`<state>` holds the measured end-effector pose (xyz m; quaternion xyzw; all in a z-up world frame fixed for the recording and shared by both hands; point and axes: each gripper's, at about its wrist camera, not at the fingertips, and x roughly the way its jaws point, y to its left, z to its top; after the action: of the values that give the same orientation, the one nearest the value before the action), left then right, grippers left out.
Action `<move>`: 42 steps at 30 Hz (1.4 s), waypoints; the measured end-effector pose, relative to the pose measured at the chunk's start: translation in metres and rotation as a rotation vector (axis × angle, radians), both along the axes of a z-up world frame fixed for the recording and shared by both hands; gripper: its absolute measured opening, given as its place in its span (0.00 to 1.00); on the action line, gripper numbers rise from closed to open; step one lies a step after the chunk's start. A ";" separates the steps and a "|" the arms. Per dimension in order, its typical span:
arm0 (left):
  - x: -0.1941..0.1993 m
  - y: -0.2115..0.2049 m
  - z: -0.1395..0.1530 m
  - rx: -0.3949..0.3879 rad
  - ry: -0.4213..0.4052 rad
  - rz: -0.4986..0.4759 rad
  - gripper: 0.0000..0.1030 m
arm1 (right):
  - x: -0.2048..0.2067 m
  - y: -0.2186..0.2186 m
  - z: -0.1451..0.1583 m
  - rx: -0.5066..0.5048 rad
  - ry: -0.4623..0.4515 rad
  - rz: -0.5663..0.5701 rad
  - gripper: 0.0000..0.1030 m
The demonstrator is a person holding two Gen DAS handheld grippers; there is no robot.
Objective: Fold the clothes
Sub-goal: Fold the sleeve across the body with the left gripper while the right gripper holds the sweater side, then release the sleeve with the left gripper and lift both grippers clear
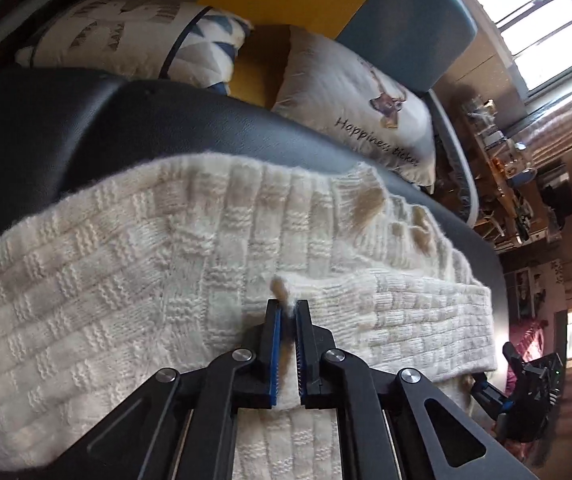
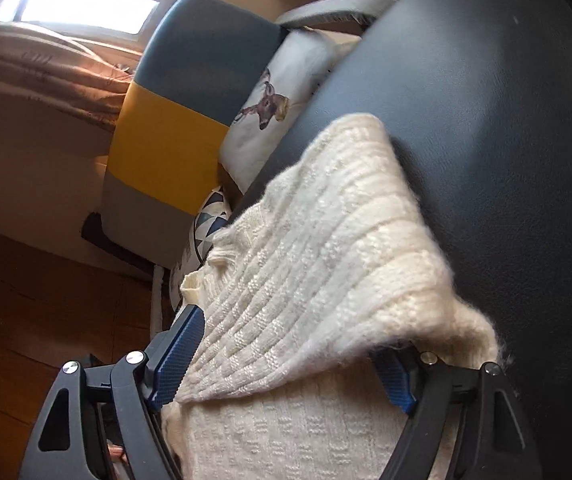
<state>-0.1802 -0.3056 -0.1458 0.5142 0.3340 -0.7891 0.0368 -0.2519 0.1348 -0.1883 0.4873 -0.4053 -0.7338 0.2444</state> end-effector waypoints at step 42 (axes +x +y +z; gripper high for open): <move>0.010 0.076 0.032 -0.287 0.117 -0.216 0.08 | -0.036 -0.021 0.073 0.515 0.309 0.248 0.62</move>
<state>-0.1699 -0.2291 -0.1134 0.4899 0.1623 -0.8565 0.0056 -0.2876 0.1135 -0.1148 0.4617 -0.1020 -0.8421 0.2595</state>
